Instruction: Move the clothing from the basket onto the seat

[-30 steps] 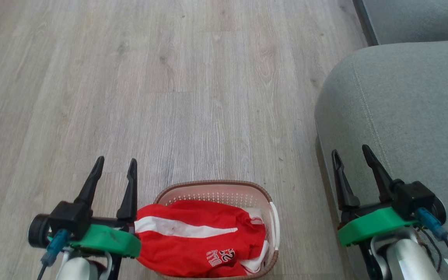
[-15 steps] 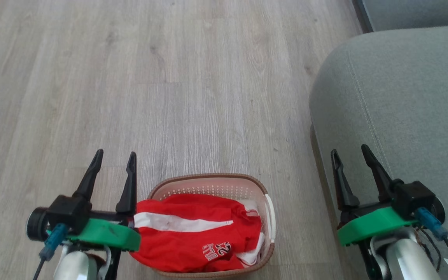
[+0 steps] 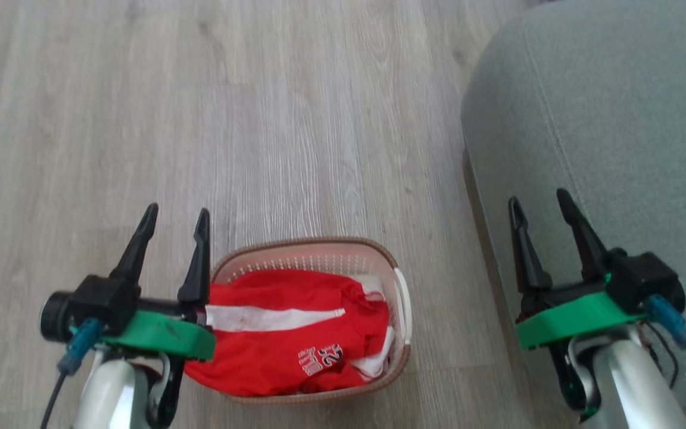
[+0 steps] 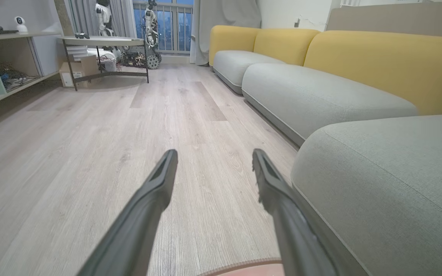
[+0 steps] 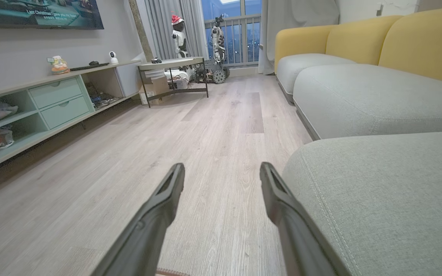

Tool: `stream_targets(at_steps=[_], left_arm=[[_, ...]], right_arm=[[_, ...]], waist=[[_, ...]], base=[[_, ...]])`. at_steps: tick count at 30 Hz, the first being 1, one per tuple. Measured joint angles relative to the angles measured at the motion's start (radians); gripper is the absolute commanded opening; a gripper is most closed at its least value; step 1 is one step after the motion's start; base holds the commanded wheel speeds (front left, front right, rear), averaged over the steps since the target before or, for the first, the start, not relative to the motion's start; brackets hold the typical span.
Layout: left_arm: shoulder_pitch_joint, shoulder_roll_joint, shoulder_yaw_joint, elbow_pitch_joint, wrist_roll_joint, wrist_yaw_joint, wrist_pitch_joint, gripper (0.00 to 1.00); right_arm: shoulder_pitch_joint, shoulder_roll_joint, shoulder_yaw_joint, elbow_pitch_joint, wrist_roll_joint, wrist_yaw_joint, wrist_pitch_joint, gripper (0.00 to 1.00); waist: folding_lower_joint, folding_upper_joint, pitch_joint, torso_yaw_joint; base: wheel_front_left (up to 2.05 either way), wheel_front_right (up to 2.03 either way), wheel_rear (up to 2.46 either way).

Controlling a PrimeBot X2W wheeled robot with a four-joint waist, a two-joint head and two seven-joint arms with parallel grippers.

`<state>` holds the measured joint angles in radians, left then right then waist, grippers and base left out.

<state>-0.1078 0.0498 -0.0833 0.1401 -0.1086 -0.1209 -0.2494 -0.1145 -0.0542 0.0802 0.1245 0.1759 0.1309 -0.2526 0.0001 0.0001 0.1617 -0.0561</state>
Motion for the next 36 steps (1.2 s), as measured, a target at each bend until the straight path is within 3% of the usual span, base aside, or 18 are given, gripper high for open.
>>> stream_targets(at_steps=[20, 31, 36], left_arm=[[-0.207, 0.031, -0.04, 0.181, -0.031, -0.004, 0.0, 1.0], [-0.343, 0.049, -0.137, 0.427, -0.092, -0.004, 0.005, 1.0], [-0.43, 0.055, -0.203, 0.562, -0.144, -0.004, 0.065, 1.0]], right_arm=[[-0.167, 0.0, -0.006, -0.062, 0.0, 0.0, -0.002, 1.0], [-0.25, 0.0, -0.02, -0.089, 0.001, 0.0, -0.003, 1.0], [-0.283, 0.0, -0.018, -0.1, 0.001, 0.0, -0.003, 1.0]], waist=[[0.0, -0.0001, 0.239, -0.05], [0.0001, -0.0001, 0.359, -0.061], [0.0, -0.0001, 0.407, -0.068]], base=[[0.0, 0.0, 0.0], [0.0, 0.0, 0.0], [0.0, 0.0, 0.0]])
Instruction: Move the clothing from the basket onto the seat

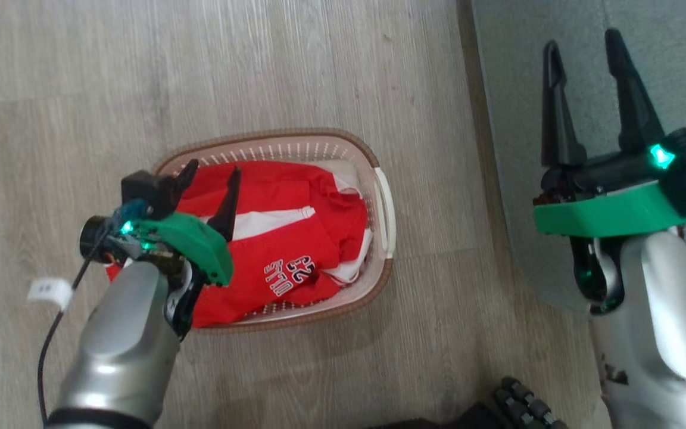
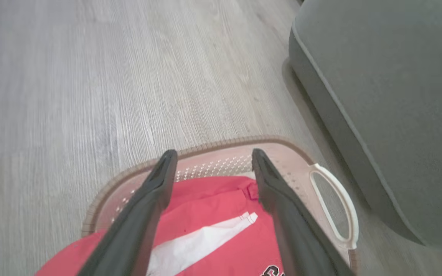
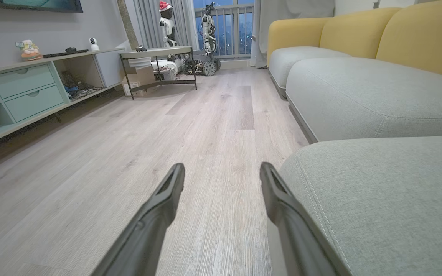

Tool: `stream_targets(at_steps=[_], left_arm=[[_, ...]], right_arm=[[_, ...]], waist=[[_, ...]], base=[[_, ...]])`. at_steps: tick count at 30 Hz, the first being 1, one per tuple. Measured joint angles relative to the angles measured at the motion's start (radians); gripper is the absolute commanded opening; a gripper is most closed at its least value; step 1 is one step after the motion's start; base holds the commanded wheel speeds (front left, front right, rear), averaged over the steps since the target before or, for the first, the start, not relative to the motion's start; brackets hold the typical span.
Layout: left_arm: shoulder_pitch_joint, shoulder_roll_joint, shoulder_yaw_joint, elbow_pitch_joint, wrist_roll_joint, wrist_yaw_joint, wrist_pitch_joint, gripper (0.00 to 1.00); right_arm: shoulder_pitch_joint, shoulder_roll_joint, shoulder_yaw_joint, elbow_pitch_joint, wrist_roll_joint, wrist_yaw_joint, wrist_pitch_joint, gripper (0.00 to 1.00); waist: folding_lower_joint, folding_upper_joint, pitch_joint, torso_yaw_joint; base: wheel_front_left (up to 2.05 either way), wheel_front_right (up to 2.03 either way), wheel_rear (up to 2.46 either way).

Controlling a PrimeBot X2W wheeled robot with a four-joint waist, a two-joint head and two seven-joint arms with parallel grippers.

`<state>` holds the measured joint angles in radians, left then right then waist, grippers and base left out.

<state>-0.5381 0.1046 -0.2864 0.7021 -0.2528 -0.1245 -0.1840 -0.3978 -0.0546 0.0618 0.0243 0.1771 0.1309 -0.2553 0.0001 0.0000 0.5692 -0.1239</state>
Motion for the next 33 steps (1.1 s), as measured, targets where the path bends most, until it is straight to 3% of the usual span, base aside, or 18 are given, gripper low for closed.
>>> stream_targets(at_steps=[14, 33], left_arm=[[-0.195, 0.015, -0.208, 0.302, -0.139, 0.0, 0.183, 1.0], [-0.395, 0.049, -0.461, 0.5, -0.174, 0.0, 0.312, 1.0]], right_arm=[[-0.109, -0.001, 0.011, -0.043, 0.0, 0.0, 0.0, 1.0], [-0.232, -0.001, 0.037, -0.125, 0.0, 0.0, 0.0, 1.0]], waist=[[0.0001, 0.0, 0.146, -0.034], [0.0, 0.0, 0.358, -0.08]], base=[[0.0, 0.0, 0.0], [0.0, 0.0, 0.0]])
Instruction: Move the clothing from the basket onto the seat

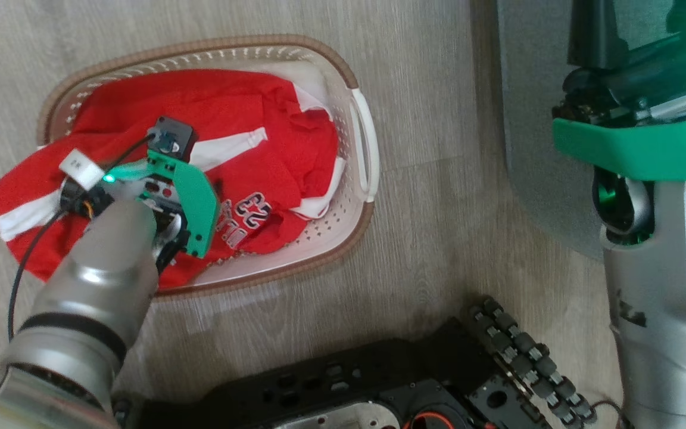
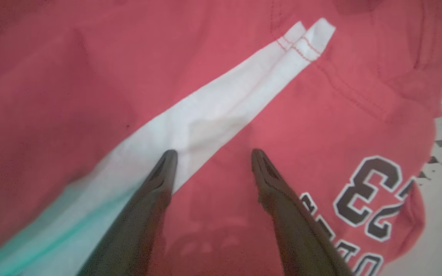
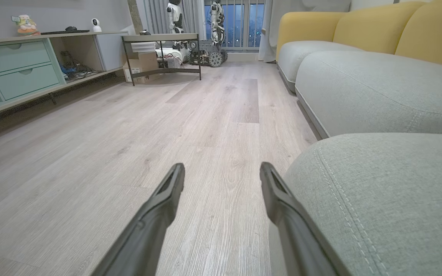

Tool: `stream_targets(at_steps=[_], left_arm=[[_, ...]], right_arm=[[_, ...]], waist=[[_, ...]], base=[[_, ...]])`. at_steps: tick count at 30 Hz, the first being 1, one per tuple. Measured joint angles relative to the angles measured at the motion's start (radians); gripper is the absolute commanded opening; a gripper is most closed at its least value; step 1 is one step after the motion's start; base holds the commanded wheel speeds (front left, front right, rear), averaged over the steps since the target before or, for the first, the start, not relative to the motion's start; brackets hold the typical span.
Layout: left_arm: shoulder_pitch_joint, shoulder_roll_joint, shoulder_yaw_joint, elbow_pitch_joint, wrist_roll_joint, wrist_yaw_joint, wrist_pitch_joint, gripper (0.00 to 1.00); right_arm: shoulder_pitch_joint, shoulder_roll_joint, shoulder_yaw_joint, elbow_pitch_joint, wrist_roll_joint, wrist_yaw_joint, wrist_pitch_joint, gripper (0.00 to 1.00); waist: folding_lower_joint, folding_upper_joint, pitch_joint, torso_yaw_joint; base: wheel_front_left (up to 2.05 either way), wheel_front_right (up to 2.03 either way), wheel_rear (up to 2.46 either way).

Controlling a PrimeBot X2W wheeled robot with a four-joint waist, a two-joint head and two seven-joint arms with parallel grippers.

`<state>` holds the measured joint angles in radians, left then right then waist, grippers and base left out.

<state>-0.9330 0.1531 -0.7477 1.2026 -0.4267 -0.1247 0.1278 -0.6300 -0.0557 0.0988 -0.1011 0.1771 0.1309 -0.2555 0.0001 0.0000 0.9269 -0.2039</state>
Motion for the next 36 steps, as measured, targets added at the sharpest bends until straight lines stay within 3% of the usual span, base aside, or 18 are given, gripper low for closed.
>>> stream_targets(at_steps=[15, 18, 20, 21, 36], left_arm=[[-0.031, 0.031, -0.198, -0.001, -0.033, 0.0, 0.101, 1.0], [-0.031, 0.035, -0.219, -0.005, -0.064, 0.0, 0.101, 0.75], [-0.031, 0.036, -0.224, -0.009, -0.092, 0.0, 0.101, 0.46], [-0.031, 0.036, -0.229, -0.012, -0.107, 0.0, 0.1, 0.02], [-0.03, 0.058, -0.331, -0.039, -0.232, 0.0, 0.054, 0.0]], right_arm=[[-0.014, 0.0, 0.005, -0.007, 0.0, 0.0, 0.0, 1.0], [-0.017, 0.0, 0.005, -0.007, 0.0, 0.0, 0.0, 1.0], [-0.017, 0.0, 0.005, -0.007, 0.0, 0.0, 0.0, 1.0], [-0.017, 0.0, 0.005, -0.007, 0.0, 0.0, 0.0, 1.0], [-0.017, 0.0, 0.005, 0.01, 0.008, 0.0, 0.0, 1.0]], waist=[[-0.0001, 0.0, 0.049, -0.025], [-0.0001, 0.0, 0.046, -0.023], [-0.0001, 0.0, 0.043, -0.023], [-0.0001, 0.0, 0.042, -0.023], [-0.0001, 0.0001, 0.0, -0.02]], base=[[0.0, 0.0, 0.0], [0.0, 0.0, 0.0], [0.0, 0.0, 0.0], [0.0, 0.0, 0.0], [0.0, 0.0, 0.0]])
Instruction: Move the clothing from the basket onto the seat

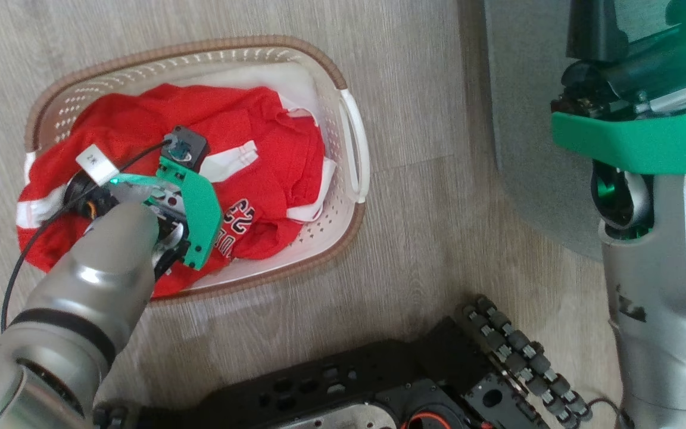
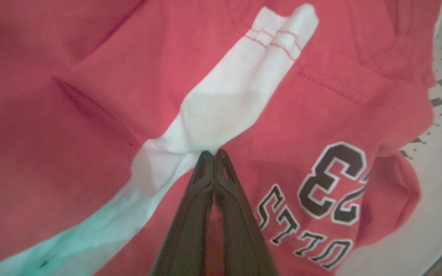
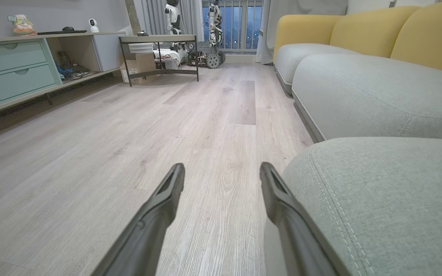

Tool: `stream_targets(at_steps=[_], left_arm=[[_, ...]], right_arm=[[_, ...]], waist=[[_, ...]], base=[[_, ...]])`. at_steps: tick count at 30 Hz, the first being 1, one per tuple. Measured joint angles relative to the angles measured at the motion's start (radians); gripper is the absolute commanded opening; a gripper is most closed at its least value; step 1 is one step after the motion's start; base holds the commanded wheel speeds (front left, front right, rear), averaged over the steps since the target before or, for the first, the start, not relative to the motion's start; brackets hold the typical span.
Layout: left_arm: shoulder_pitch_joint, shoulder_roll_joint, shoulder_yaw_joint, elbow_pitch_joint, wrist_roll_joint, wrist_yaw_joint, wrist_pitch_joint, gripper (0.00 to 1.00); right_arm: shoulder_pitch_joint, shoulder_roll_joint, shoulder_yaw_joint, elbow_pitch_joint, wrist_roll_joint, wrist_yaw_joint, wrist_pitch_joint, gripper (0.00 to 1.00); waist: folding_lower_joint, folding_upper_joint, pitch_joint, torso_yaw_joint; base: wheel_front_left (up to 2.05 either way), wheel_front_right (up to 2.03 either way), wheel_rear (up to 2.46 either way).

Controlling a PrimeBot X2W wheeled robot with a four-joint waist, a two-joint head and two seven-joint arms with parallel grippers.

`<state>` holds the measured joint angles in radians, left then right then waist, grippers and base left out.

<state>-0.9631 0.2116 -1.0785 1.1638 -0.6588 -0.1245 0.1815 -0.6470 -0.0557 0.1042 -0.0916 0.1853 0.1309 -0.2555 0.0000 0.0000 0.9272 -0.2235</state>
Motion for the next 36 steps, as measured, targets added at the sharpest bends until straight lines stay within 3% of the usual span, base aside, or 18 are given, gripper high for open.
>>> stream_targets(at_steps=[11, 20, 36], left_arm=[[0.044, -0.011, -0.046, -0.039, -0.108, 0.0, -0.105, 0.0], [0.12, -0.035, -0.084, -0.101, -0.204, 0.0, -0.22, 0.0], [0.272, -0.029, -0.132, -0.227, -0.352, 0.0, -0.395, 0.0]], right_arm=[[0.011, 0.0, -0.003, 0.038, -0.001, 0.0, 0.0, 1.0], [0.108, 0.0, -0.009, 0.081, -0.022, 0.0, 0.0, 1.0], [0.291, -0.021, -0.032, 0.157, -0.015, 0.0, 0.0, 1.0]], waist=[[0.0, 0.0, -0.131, 0.019], [-0.0001, 0.0, -0.3, 0.055], [-0.0001, 0.0001, -0.623, 0.135]], base=[[0.0, 0.0, 0.0], [0.0, 0.0, 0.0], [0.0, 0.0, 0.0]])
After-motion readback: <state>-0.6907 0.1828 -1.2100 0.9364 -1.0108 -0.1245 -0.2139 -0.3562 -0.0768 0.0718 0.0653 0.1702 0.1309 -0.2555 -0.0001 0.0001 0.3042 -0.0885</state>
